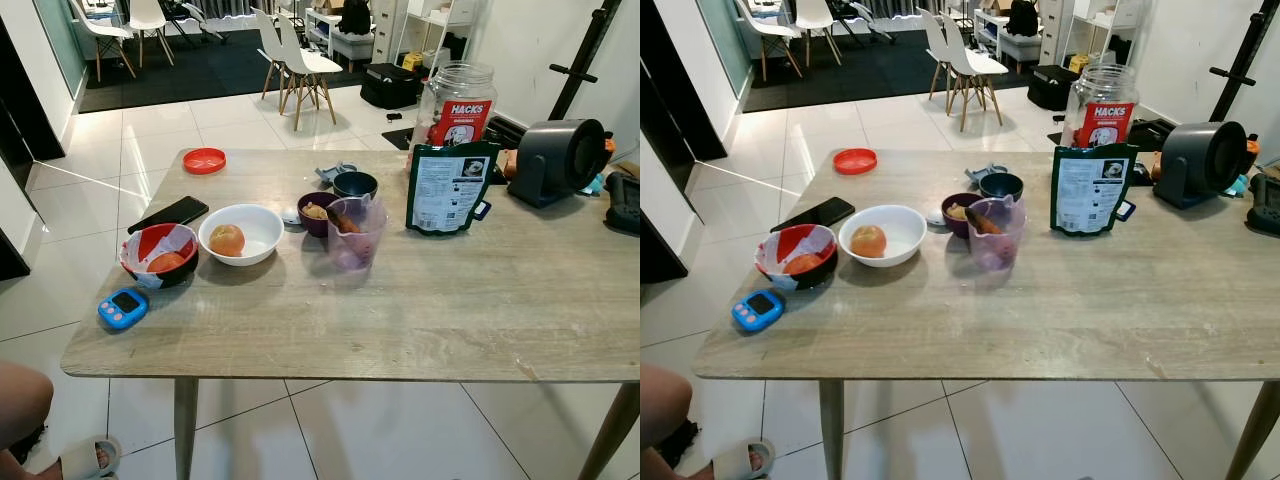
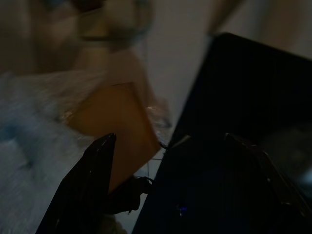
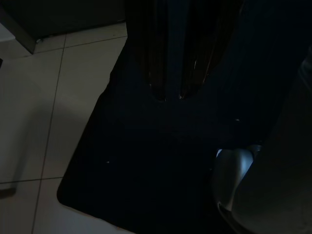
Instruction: Restocking fridge
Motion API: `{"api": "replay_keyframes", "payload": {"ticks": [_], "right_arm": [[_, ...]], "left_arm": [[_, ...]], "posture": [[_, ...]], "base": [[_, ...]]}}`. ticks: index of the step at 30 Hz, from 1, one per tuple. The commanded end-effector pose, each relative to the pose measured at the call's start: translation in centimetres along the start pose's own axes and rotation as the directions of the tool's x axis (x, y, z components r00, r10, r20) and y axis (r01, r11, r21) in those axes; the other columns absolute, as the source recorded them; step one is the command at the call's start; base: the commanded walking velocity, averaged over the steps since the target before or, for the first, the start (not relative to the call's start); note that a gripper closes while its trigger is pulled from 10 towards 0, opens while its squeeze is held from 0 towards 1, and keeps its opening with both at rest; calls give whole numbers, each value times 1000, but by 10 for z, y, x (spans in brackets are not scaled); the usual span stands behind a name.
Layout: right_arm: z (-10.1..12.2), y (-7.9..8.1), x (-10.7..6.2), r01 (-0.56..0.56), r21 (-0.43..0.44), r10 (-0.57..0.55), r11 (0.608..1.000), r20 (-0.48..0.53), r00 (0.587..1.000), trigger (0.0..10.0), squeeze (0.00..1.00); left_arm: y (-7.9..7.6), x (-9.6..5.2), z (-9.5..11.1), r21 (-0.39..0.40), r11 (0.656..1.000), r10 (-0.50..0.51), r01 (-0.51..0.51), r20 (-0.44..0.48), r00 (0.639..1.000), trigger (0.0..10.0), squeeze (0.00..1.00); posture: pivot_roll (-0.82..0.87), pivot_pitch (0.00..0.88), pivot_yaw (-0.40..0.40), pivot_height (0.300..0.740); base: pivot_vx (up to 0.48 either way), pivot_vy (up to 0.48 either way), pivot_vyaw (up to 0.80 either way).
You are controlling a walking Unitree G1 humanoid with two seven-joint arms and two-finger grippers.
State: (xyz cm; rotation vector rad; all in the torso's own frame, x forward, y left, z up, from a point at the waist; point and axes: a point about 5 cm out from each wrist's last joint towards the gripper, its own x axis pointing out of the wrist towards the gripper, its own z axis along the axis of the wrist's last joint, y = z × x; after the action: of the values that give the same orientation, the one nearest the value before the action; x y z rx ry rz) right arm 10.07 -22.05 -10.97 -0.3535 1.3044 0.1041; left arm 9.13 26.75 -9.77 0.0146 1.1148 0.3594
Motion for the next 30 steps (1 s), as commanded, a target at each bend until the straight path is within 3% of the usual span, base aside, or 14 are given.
{"api": "replay_keyframes", "payload": {"ticks": [1,6,10,15,21,25,30], "right_arm": [[-3,1,0,-10,-12,10,1000,-1,1000,10000,0],[-5,0,0,-8,-25,8,1000,-3,1000,10000,0],[-6,0,0,-8,-27,8,1000,-4,1000,10000,0],[-7,2,0,-12,-36,12,999,-7,1000,10000,0],[-7,4,0,-19,-33,19,999,-6,1000,10000,0],[-10,10,0,-48,-31,47,998,-14,999,10000,0],[-10,11,0,-51,-30,50,998,-15,999,10000,0]], "left_arm": [[-17,-1,-6,55,996,-62,63,-19,998,10000,0],[-36,-2,-11,137,981,-133,137,-41,990,10000,0],[-37,-2,-11,142,980,-135,140,-42,990,10000,0],[-45,-3,-16,301,932,-186,204,-88,979,10000,0],[-47,-3,-17,294,930,-197,219,-103,975,10000,0],[-56,-5,-22,345,896,-242,278,-143,960,10000,0],[-58,-5,-23,341,896,-247,284,-148,958,10000,0]], "posture": [[27,0,-2,740],[23,0,-10,740],[23,0,-10,740],[21,0,-9,740],[19,0,-6,740],[19,0,-6,740],[15,0,-6,740]], "base": [[0,0,0],[0,0,0],[0,0,0],[0,0,0],[0,0,0],[0,0,0],[0,0,0]]}}
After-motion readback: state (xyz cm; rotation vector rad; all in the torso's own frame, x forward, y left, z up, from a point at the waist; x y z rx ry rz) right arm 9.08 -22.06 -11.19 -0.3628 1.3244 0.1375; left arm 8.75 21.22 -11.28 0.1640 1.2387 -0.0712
